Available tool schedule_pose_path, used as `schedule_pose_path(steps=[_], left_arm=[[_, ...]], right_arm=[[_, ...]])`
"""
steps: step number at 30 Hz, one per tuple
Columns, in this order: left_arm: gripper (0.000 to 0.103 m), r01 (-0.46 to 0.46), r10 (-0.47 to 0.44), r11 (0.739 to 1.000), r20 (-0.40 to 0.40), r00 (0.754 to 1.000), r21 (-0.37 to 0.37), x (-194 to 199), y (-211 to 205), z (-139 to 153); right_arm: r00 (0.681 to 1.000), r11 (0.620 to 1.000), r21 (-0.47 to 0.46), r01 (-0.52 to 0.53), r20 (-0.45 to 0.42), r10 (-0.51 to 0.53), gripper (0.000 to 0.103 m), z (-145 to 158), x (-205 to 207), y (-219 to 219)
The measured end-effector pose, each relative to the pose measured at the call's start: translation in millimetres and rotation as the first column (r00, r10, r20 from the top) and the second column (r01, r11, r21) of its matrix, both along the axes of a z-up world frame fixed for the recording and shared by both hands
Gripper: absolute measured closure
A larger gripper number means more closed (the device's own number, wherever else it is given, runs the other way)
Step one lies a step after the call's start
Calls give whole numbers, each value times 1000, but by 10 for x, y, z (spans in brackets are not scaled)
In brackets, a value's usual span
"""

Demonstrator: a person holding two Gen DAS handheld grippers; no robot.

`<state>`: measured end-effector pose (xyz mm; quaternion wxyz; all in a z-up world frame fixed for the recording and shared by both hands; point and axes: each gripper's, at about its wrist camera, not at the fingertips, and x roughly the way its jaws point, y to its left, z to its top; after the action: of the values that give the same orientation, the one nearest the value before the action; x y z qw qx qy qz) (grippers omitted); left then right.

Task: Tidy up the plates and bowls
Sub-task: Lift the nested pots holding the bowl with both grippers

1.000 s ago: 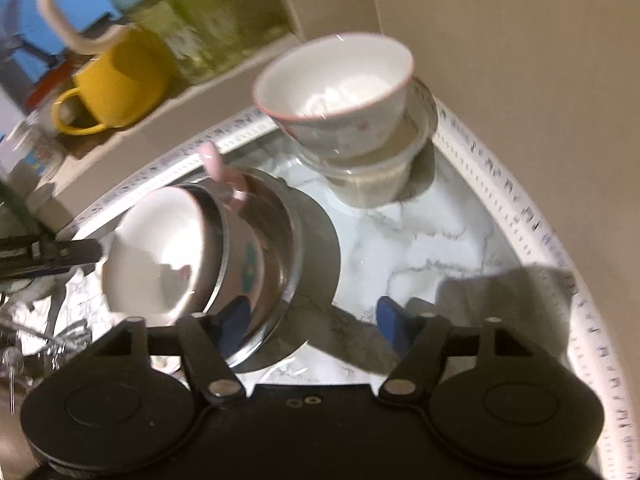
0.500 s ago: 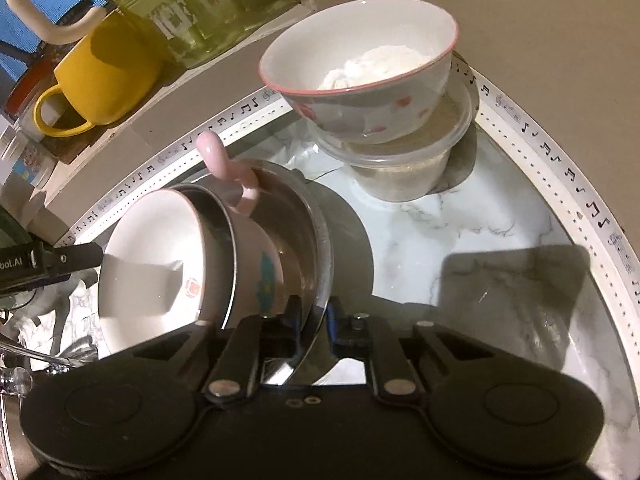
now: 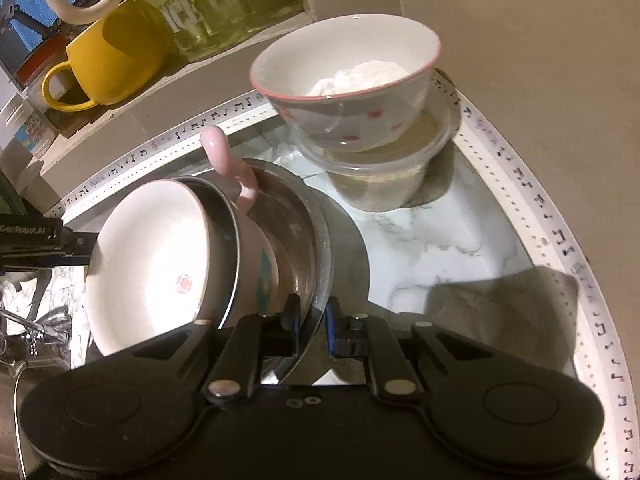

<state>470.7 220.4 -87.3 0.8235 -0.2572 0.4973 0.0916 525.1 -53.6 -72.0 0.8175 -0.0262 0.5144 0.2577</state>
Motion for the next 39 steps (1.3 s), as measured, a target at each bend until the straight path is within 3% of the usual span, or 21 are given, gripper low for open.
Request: schedule_pose_path(steps=[9, 11, 12, 22, 31, 39], left_arm=[[76, 6, -7, 997, -15, 1000, -80, 52, -105, -177], [89, 11, -13, 995, -12, 1000, -96, 44, -112, -191], [92, 19, -20, 994, -4, 1000, -105, 41, -136, -189], [92, 80, -80, 997, 8, 997, -17, 24, -380, -136], [93, 140, -140, 990, 18, 990, 3, -74, -667, -49], [92, 251, -252, 968, 36, 967, 15, -246, -1051, 141]], right_arm=[[1000, 1000, 7, 3, -13, -3, 89, -12, -17, -48], [1000, 1000, 13, 10, -18, -10, 89, -14, -25, -65], [1000, 1000, 14, 10, -17, -9, 89, -14, -32, -69], [999, 999, -26, 30, 23, -30, 89, 4, -159, -85], [996, 996, -42, 73, 48, -71, 89, 147, -344, -269], [987, 989, -41, 143, 76, -140, 89, 308, -644, -642]])
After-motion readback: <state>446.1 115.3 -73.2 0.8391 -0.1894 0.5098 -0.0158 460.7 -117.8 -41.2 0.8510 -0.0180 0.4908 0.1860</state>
